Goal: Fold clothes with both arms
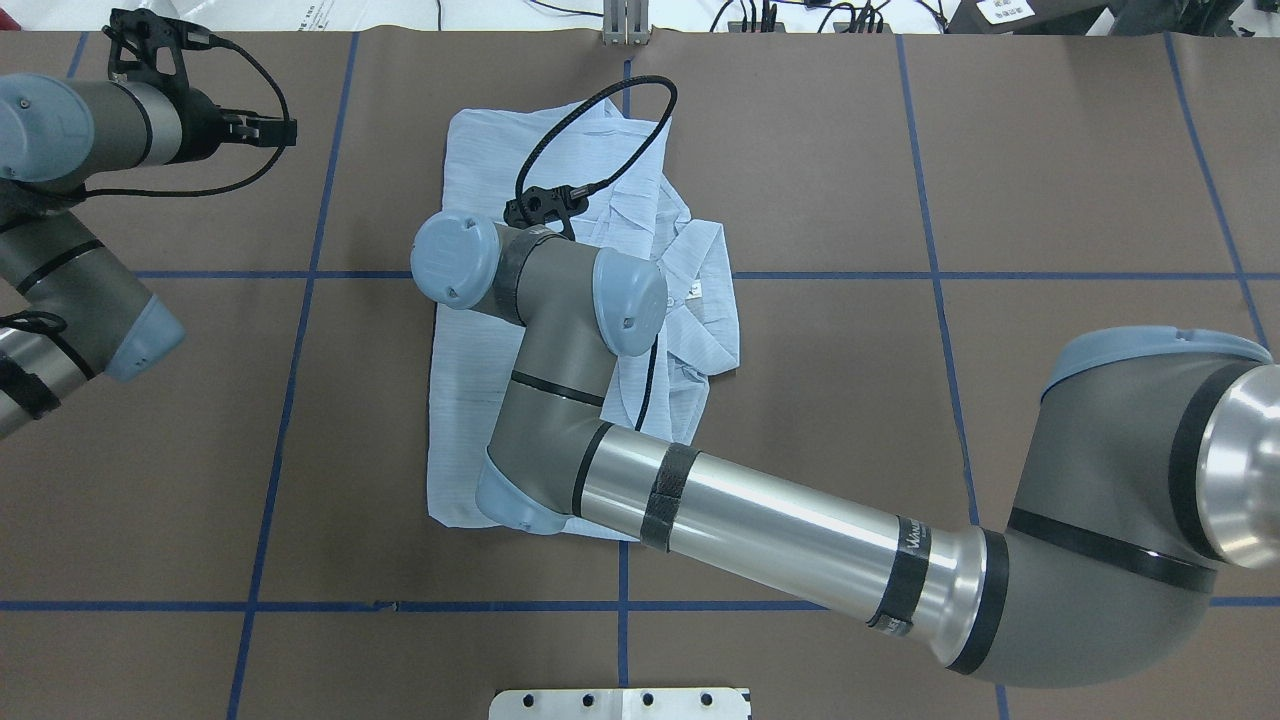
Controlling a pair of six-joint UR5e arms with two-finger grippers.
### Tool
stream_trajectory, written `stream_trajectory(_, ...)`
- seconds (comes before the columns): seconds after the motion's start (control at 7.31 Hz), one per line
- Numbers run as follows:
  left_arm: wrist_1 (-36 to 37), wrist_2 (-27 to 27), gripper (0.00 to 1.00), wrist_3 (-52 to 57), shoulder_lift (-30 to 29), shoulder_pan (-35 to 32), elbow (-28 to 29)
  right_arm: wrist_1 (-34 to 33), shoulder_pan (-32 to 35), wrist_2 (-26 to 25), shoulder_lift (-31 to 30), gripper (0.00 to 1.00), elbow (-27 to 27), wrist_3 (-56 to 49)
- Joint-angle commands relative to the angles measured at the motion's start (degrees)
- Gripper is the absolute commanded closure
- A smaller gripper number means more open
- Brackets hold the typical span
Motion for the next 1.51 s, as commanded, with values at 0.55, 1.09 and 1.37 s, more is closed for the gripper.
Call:
stream_trajectory(0.55, 0.0, 0.0, 0.0, 0.0, 0.0, 0.2, -0.1, -9.8, 3.3, -0.4, -0.9, 0.0, 1.7, -5.8)
stream_trajectory(1.09, -1.0, 0.0, 0.0, 0.0, 0.0, 0.4, 0.0, -15.6, 6.0, -0.5, -21.8, 0.0, 28.3, -11.1)
stream_trajectory(1.37, -1.0, 0.0, 0.0, 0.0, 0.0, 0.6, -0.1, -14.3, 7.8, 0.5, -26.5, 0.0, 40.4, -11.7)
